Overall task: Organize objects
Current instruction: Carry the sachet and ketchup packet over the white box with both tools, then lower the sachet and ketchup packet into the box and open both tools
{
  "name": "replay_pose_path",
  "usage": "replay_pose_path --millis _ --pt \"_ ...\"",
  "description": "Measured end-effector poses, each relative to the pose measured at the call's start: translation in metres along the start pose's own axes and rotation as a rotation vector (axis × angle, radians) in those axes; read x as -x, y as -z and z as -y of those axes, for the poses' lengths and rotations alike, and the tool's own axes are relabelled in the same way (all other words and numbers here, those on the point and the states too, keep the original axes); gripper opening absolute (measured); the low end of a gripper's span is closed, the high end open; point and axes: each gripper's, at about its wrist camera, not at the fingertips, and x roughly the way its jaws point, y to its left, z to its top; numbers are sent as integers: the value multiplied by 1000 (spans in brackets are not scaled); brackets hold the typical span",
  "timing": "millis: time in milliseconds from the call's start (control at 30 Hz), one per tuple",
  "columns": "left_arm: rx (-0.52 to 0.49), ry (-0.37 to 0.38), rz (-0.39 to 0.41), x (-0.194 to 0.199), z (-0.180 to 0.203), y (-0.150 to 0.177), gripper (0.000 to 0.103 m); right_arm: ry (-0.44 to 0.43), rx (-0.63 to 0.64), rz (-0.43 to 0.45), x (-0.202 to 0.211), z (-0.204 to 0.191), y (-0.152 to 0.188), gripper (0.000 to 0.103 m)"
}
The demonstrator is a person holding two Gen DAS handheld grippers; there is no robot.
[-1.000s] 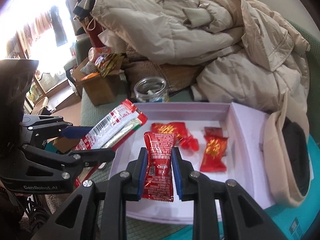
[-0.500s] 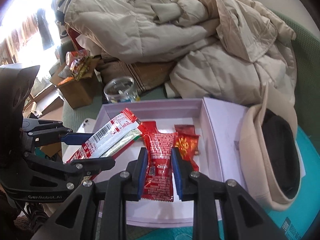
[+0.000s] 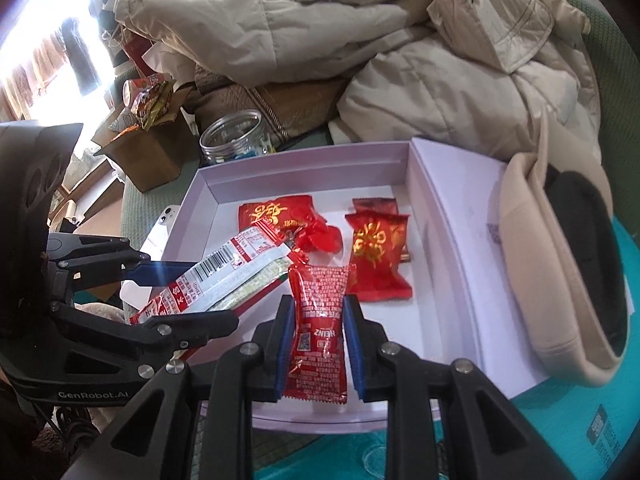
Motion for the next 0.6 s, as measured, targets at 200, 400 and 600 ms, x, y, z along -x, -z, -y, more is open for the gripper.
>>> replay_pose_path --millis 200,400,600 --pt "5 7 -25 -12 -4 0 45 -5 6 -29 -12 -2 -1 24" --pt "-6 21 -21 -20 -4 3 45 -1 2 -62 -26 -2 -1 24" --pt "-25 -19 -16 -26 0 -1 45 6 -24 -122 -44 4 2 24"
